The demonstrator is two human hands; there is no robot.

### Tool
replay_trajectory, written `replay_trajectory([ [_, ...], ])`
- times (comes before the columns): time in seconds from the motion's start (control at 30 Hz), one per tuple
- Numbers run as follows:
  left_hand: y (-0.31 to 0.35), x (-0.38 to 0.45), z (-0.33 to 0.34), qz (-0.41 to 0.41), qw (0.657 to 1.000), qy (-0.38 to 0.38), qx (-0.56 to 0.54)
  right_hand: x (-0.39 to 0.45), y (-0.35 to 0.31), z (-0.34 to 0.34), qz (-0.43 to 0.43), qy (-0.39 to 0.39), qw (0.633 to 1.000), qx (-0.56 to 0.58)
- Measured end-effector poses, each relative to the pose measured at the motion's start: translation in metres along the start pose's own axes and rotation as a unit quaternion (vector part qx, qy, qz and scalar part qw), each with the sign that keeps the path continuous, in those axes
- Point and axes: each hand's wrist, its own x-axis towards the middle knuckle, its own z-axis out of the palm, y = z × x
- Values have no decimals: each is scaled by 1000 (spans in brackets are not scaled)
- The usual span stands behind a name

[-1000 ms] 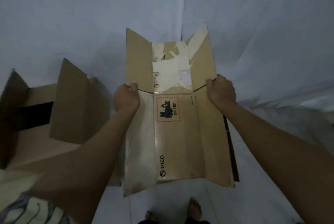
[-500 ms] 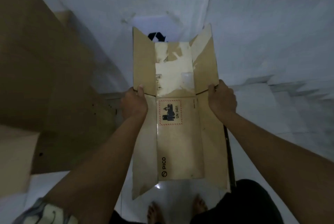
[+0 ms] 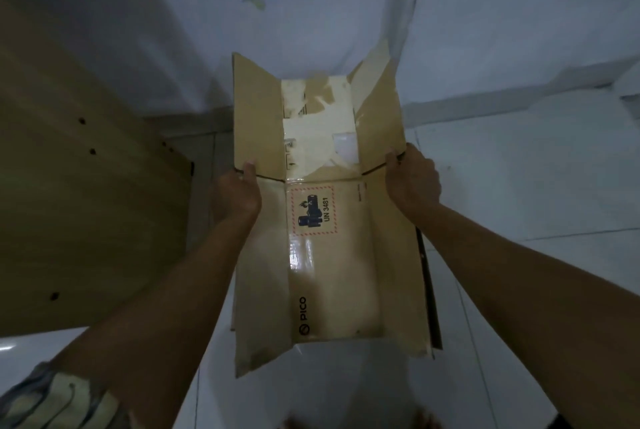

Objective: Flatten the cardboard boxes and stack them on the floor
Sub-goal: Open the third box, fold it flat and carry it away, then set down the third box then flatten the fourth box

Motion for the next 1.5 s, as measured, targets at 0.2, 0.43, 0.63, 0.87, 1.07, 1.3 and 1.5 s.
replay_trajectory([
  [0.2,-58,35,40,-14,1000,-7,22,16,27,68,9,-8,1000,-22],
  [0.43,-102,81,82,14,999,-3,45,50,50,120,4,-12,998,-53],
  [0.63,-134,116,98,30,997,27,63,74,69,129,3,1,993,-115],
  [0.87,-158,115,132,198,943,8,269,67,86,167,-49,-28,980,-191],
  [1.07,-171,101,164,236,924,-56,294,52,102,211,-145,-52,969,-195],
  [1.3,-127,73,125,264,918,-80,286,32,75,164,-164,-58,960,-219],
  [1.5,-11,15,18,352,891,-66,280,-21,-9,43,-234,-48,948,-210],
])
